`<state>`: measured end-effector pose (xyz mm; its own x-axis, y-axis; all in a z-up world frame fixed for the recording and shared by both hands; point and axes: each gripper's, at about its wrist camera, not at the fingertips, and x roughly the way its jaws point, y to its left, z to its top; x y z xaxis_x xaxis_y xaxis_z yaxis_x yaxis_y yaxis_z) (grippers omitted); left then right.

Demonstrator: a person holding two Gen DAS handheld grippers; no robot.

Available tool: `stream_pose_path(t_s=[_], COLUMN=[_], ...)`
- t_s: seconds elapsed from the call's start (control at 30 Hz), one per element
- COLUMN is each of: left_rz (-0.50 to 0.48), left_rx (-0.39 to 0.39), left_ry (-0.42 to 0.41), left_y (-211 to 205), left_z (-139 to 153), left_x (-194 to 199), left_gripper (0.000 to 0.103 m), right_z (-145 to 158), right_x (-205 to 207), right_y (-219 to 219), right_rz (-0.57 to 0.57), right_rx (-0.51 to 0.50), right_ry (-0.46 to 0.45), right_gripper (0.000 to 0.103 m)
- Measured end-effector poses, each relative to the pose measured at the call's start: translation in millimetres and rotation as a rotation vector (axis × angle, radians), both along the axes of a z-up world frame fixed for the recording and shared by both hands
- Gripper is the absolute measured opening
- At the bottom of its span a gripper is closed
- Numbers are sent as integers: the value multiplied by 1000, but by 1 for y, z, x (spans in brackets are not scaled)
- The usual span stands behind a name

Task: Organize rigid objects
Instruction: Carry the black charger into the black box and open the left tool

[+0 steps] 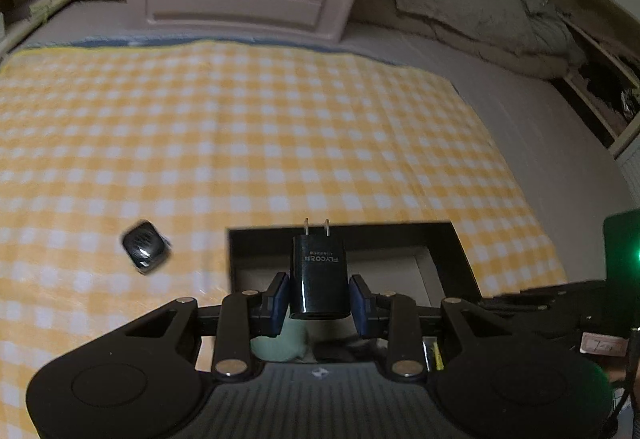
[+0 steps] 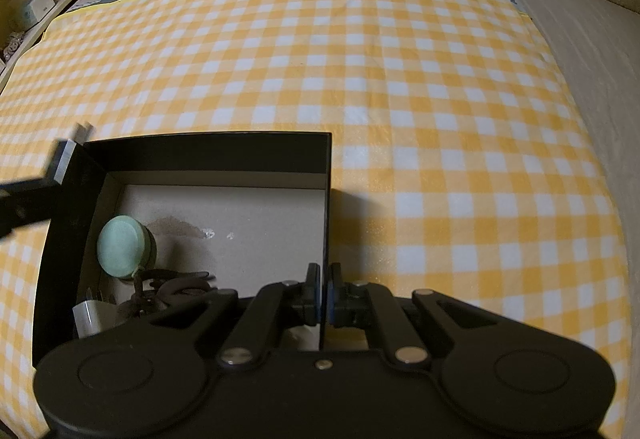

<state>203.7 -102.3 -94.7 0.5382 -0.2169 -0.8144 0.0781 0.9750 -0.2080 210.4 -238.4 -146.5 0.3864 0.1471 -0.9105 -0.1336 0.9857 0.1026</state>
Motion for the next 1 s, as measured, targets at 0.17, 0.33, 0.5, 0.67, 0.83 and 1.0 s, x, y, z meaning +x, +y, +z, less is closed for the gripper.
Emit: stream_pose_path(t_s=[0.17,0.33,0.5,0.67,0.83,1.0], left_rz=[-4,6,19,-3,-15,-21], left_rx=[-14,-32,-68,-27,-10,-5], left_ry=[37,49,64,69,83,85], left_y=[-12,-15,-16,-18,-14,-9], left_z=[-14,-20,-27,-28,-26,-21], left_x=[7,13,17,13,10,2], left_gripper=[34,34,66,76,76,76], right_z=[0,-1,-1,-2,-2,-2], right_x=[0,-1,0,-1,0,0], right_y=[0,1,2,4,4,4], right_rz=[0,2,1,0,1,2], right_rx=[0,2,6,8,8,7], right_ry=[0,1,1,3,2,2], right_gripper=[4,4,5,5,5,5])
